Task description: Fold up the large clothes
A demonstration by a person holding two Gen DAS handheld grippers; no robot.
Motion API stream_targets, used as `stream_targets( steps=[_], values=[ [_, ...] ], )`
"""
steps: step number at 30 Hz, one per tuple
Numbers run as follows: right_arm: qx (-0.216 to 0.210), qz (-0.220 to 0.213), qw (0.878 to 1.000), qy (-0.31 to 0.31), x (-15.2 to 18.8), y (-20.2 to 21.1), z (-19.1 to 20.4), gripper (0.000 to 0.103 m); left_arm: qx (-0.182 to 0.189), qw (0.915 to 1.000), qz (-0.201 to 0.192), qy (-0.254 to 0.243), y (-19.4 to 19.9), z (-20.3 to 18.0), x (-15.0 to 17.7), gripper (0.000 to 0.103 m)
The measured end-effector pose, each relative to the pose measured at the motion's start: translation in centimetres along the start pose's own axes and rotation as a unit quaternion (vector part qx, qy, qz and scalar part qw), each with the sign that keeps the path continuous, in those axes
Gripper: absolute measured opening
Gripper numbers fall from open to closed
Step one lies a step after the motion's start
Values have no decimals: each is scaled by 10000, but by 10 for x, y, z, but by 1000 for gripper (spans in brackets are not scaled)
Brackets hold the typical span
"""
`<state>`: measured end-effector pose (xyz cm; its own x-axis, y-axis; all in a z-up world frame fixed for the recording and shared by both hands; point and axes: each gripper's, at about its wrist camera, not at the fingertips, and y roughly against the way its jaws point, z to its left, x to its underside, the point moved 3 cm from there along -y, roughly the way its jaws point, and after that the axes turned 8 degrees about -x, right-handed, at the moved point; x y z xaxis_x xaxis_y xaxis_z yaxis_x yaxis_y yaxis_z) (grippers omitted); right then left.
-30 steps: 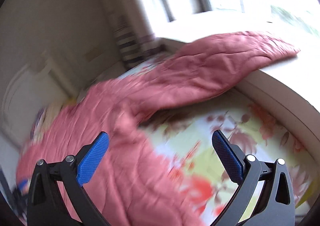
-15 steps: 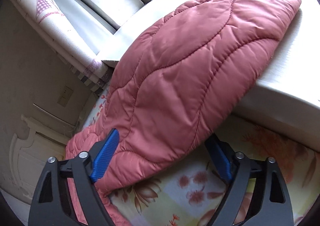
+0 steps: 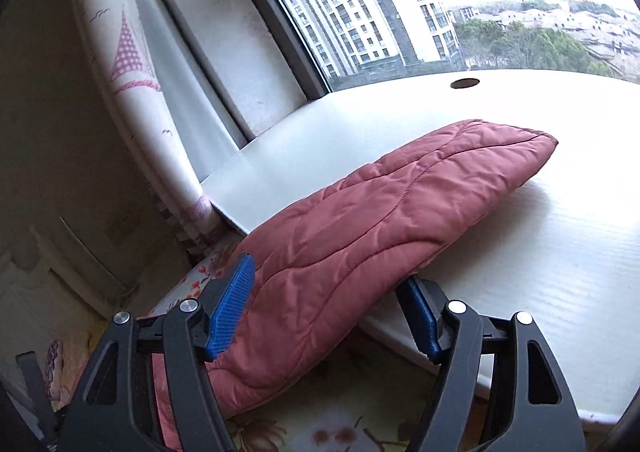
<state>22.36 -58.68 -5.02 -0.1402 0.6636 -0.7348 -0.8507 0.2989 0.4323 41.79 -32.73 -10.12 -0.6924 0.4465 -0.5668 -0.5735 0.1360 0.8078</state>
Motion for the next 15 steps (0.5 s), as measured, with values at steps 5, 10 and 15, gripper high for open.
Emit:
stream_targets(
  steps=[5, 10, 15],
  values=[
    [-252, 82, 9993, -249, -16, -12, -18, 64, -116, 9987, -133, -487, -12, -25, 12, 101],
    [-404, -101, 9981, -462, -29, -20, -31, 21, 263, 9986, -348, -309, -5, -17, 11, 100],
    [-451, -646, 9968, 151, -32, 1, 10, 13, 281, 9935, -1103, 53, 39, 24, 17, 101]
  ],
)
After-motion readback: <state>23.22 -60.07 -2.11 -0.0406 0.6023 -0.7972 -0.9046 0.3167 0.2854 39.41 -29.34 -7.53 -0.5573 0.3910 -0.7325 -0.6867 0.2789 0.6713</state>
